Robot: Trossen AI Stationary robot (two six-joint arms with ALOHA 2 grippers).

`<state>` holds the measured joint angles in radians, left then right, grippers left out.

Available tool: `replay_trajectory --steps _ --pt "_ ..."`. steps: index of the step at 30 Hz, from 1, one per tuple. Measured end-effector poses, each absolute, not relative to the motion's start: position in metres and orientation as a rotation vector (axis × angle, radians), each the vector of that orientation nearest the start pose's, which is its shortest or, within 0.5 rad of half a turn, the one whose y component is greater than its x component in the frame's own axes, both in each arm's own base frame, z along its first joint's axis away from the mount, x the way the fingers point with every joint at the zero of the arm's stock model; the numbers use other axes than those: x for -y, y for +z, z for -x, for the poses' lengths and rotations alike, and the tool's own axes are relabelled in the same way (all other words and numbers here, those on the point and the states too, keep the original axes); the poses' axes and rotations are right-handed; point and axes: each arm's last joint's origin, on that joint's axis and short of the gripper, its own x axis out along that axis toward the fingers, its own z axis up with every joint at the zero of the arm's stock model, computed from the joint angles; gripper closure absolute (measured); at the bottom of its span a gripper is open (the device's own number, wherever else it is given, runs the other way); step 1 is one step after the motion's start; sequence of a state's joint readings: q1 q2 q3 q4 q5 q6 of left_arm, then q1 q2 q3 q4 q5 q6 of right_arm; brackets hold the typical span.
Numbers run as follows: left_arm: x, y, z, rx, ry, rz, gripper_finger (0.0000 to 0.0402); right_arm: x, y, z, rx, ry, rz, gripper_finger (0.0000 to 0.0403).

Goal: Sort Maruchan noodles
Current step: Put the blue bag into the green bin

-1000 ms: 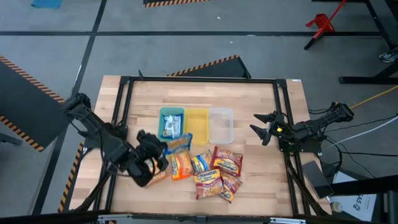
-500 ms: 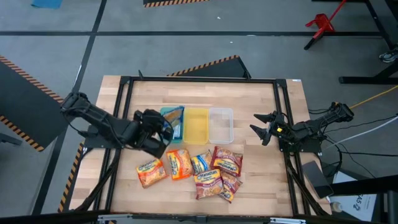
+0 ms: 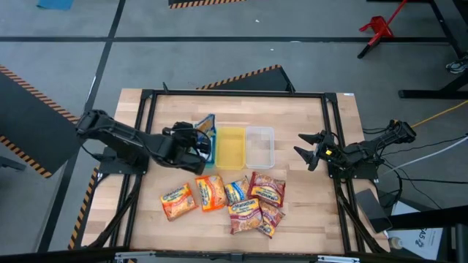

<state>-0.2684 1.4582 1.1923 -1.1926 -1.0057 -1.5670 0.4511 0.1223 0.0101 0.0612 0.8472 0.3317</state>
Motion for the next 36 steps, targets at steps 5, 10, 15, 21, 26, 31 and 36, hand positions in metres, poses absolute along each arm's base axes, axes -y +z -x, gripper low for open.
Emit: replay_trajectory --steps 5,10,15,21,26,31,36 --pt "0.054 0.264 -0.256 -0.35 1.259 0.514 0.0401 -0.022 0.163 -0.095 0.025 -0.398 -0.296 0.0081" --pt "0.058 0.257 -0.259 -0.314 1.278 0.551 0.0401 -0.022 0.163 -0.095 0.025 -0.397 -0.296 0.0081" --pt "0.06 0.251 -0.258 -0.315 1.309 0.543 0.0401 -0.022 0.163 -0.095 0.025 -0.397 -0.296 0.0081" --pt "0.059 0.257 -0.245 -0.238 1.358 0.538 0.0401 -0.022 0.163 -0.095 0.024 -0.395 -0.296 0.0081" --pt "0.065 0.254 -0.245 -0.256 1.35 0.557 0.0401 -0.022 0.163 -0.095 0.024 -0.394 -0.296 0.0081" --pt "0.07 0.247 -0.249 -0.274 1.347 0.566 0.0401 -0.022 0.163 -0.095 0.024 -0.392 -0.297 0.0081" --pt "0.074 0.235 -0.256 -0.288 1.363 0.57 0.0401 -0.022 0.163 -0.095 0.023 -0.385 -0.298 0.0081"
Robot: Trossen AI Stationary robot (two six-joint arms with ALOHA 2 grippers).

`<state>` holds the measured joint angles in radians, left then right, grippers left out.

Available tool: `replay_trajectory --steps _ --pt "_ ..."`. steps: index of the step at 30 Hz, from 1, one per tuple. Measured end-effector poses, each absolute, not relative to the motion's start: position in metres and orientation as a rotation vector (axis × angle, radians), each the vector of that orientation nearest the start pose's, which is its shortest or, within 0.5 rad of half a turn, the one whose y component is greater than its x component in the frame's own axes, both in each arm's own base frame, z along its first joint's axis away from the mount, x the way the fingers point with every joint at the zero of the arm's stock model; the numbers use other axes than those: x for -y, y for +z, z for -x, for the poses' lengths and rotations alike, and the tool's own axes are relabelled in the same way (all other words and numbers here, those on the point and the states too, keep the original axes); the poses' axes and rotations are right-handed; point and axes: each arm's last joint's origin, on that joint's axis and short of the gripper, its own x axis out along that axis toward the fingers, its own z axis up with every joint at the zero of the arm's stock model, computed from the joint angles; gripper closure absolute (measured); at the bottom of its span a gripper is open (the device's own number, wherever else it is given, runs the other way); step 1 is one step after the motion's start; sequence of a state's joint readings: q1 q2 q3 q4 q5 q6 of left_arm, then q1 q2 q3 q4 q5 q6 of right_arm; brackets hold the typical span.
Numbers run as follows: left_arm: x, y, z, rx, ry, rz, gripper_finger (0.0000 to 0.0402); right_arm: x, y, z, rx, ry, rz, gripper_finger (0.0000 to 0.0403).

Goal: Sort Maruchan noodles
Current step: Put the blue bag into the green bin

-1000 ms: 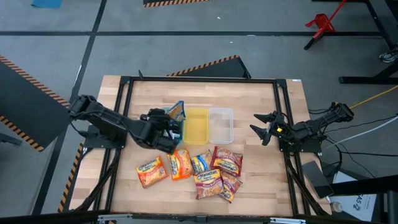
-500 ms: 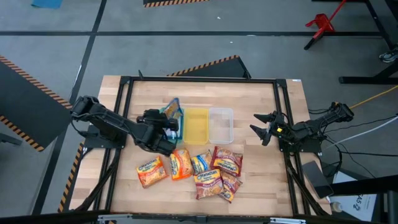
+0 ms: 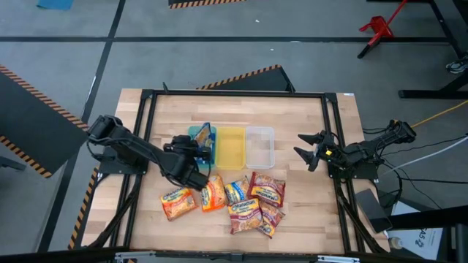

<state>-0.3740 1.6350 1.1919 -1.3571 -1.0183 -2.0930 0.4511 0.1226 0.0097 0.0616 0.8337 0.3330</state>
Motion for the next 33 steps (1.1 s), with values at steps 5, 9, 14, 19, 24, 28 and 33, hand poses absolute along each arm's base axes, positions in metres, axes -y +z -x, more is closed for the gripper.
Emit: replay_trajectory --steps 5,9,14,19,24,28,33 --pt "0.077 0.227 -0.261 -0.305 1.37 0.581 0.0401 -0.023 0.163 -0.095 0.022 -0.376 -0.299 0.0081" --pt "0.079 0.227 -0.26 -0.322 1.358 0.562 0.0394 -0.023 0.163 -0.095 0.022 -0.375 -0.298 0.0081" --pt "0.085 0.226 -0.258 -0.389 1.326 0.518 0.0357 -0.023 0.163 -0.095 0.019 -0.36 -0.299 0.0081" --pt "0.093 0.225 -0.255 -0.491 1.279 0.449 0.0313 -0.023 0.164 -0.096 0.018 -0.344 -0.3 0.0081" --pt "0.098 0.228 -0.249 -0.579 1.236 0.373 0.0286 -0.023 0.164 -0.096 0.018 -0.344 -0.3 0.0081" --pt "0.098 0.236 -0.241 -0.647 1.231 0.406 0.0285 -0.023 0.164 -0.096 0.018 -0.343 -0.302 0.0081" --pt "0.095 0.25 -0.233 -0.607 1.198 0.388 0.0286 -0.023 0.164 -0.096 0.018 -0.343 -0.303 0.0081"
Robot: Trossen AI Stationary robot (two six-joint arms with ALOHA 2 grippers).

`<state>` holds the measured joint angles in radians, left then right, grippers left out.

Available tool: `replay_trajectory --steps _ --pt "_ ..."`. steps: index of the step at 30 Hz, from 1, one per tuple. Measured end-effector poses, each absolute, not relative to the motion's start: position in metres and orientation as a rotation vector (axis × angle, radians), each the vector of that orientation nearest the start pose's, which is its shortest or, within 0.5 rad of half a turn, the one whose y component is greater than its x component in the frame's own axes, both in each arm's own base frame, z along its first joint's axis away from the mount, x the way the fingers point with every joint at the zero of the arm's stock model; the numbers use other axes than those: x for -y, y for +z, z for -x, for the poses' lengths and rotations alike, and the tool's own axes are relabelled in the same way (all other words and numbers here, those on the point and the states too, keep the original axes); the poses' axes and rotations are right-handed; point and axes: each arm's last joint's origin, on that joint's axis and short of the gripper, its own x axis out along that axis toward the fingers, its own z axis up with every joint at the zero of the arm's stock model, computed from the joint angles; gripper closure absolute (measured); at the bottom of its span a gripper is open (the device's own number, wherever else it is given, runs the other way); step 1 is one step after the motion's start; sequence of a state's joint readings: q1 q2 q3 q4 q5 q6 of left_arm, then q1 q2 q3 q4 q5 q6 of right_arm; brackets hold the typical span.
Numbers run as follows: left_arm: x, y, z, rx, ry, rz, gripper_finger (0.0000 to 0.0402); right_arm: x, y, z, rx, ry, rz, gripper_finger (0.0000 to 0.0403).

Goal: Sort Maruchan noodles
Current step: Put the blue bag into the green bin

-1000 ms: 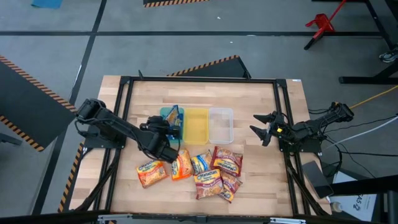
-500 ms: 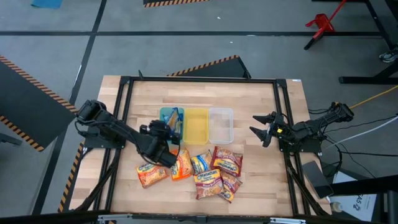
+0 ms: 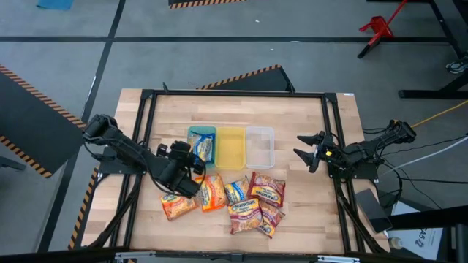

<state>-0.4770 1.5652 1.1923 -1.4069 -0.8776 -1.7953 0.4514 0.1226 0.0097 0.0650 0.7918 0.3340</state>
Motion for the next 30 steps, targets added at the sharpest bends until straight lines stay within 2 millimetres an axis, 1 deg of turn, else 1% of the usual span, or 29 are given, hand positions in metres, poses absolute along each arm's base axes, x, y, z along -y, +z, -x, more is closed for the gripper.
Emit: replay_trajectory --steps 3,5,6,11,14,19,22,27,30 --pt "0.092 0.254 -0.233 -0.552 1.195 0.37 0.0286 -0.023 0.164 -0.096 0.018 -0.344 -0.303 0.0081" --pt "0.09 0.253 -0.234 -0.585 1.198 0.365 0.0288 -0.023 0.164 -0.096 0.018 -0.343 -0.304 0.0081" --pt "0.09 0.252 -0.234 -0.64 1.183 0.348 0.029 -0.023 0.164 -0.096 0.018 -0.343 -0.304 0.0081" --pt "0.089 0.247 -0.235 -1.034 1.039 0.273 0.0309 -0.023 0.164 -0.096 0.018 -0.343 -0.304 0.0081" --pt "0.09 0.246 -0.234 -1.137 0.958 0.213 0.0327 -0.023 0.164 -0.096 0.019 -0.344 -0.304 0.0081" --pt "0.087 0.246 -0.236 -1.183 0.907 0.146 0.0371 -0.023 0.164 -0.096 0.018 -0.343 -0.304 0.0081" --pt "0.083 0.245 -0.24 -1.195 0.87 0.128 0.0395 -0.023 0.164 -0.096 0.018 -0.343 -0.304 0.0081" --pt "0.077 0.235 -0.25 -1.214 0.768 0.127 0.0399 -0.023 0.164 -0.096 0.02 -0.344 -0.311 0.0081" --pt "0.071 0.225 -0.252 -1.223 0.752 0.126 0.04 -0.023 0.164 -0.096 0.02 -0.344 -0.313 0.0081"
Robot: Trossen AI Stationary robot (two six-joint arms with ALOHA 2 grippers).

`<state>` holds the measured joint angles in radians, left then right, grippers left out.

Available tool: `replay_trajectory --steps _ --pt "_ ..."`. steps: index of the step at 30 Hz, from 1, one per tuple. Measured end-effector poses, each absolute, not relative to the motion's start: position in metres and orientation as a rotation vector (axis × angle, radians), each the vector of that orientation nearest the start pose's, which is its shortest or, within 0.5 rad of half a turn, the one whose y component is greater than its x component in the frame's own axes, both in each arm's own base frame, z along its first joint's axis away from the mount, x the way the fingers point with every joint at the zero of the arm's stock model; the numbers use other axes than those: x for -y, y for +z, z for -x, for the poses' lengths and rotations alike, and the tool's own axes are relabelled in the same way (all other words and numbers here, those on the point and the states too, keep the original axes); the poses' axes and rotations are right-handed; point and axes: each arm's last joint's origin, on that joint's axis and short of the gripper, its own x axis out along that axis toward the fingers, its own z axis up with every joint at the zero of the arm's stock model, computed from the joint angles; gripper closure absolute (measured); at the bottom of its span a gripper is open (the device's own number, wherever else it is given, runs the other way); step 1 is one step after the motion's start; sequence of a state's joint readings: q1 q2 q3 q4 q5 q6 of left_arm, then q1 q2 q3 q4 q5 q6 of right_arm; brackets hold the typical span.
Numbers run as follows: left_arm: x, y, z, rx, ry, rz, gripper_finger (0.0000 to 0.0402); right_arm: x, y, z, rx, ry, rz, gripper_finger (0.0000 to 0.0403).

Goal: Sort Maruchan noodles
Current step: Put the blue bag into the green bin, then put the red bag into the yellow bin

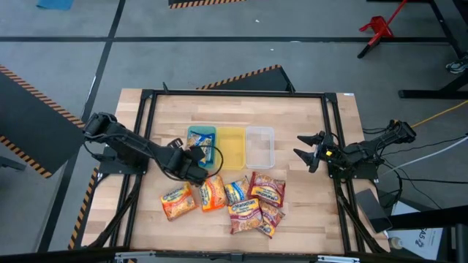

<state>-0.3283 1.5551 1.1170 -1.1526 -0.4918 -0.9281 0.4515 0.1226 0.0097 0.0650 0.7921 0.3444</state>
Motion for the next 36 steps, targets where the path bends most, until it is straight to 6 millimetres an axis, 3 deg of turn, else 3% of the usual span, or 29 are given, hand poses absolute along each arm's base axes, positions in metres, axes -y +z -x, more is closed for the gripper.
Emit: replay_trajectory --steps 11,19,26,36 --pt "0.05 0.202 -0.259 -1.224 0.714 0.167 0.04 -0.023 0.164 -0.096 0.023 -0.344 -0.33 0.0081" --pt "0.042 0.202 -0.276 -1.102 0.646 0.206 0.04 -0.023 0.164 -0.096 0.023 -0.344 -0.331 0.0081" --pt "0.045 0.234 -0.27 -1.003 0.62 0.254 0.0399 -0.024 0.164 -0.096 0.02 -0.319 -0.341 0.0081" --pt "0.096 0.279 -0.281 -0.645 0.126 0.183 0.0328 -0.033 0.156 -0.104 -0.09 -0.148 -0.403 0.0081"
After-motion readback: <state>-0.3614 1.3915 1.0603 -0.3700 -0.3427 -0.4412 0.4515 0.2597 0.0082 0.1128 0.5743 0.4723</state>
